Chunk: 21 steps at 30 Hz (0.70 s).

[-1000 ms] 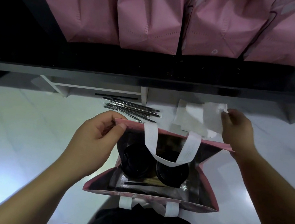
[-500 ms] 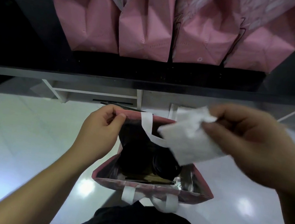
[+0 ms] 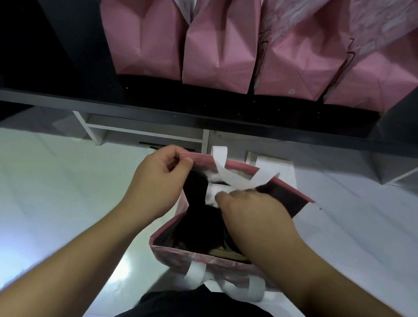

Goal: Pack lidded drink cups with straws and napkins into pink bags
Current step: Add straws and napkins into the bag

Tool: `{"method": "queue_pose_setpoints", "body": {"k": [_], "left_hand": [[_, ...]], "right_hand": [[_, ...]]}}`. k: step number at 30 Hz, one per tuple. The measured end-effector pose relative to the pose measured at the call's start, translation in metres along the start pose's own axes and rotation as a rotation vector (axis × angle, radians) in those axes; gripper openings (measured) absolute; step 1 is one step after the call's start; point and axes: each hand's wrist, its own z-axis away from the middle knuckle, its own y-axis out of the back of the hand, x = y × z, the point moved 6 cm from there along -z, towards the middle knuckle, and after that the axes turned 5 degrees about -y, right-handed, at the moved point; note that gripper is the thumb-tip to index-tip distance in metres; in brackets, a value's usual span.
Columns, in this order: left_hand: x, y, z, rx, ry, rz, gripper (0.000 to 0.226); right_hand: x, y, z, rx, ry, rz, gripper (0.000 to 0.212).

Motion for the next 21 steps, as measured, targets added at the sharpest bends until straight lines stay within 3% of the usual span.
{"method": "queue_pose_setpoints", "body": {"k": [5,9,18,21], "left_hand": [[-0.003,-0.003,0.002,-0.004,-0.003,-0.026,0.019],[-0.004,-0.001,0.002,-0.022,0.001,-0.034,0.019],[-0.002,0.003,0.010,-0.071,0.101,0.128,0.023],[-0.005,0.006,0.016,-0.108,0.120,0.134,0.020]], "right_hand": [[-0.006,-0.044,-0.001,-0.365,0.014,0.003,0.019],[-0.003,-0.040,0.003,-0.390,0.020,-0.107,0.024],[0.037,0.034,0.065,-0.082,-0.042,-0.443,0.028],[0.060,0.038,0.098,0.135,-0.102,-0.580,0.019]]}}
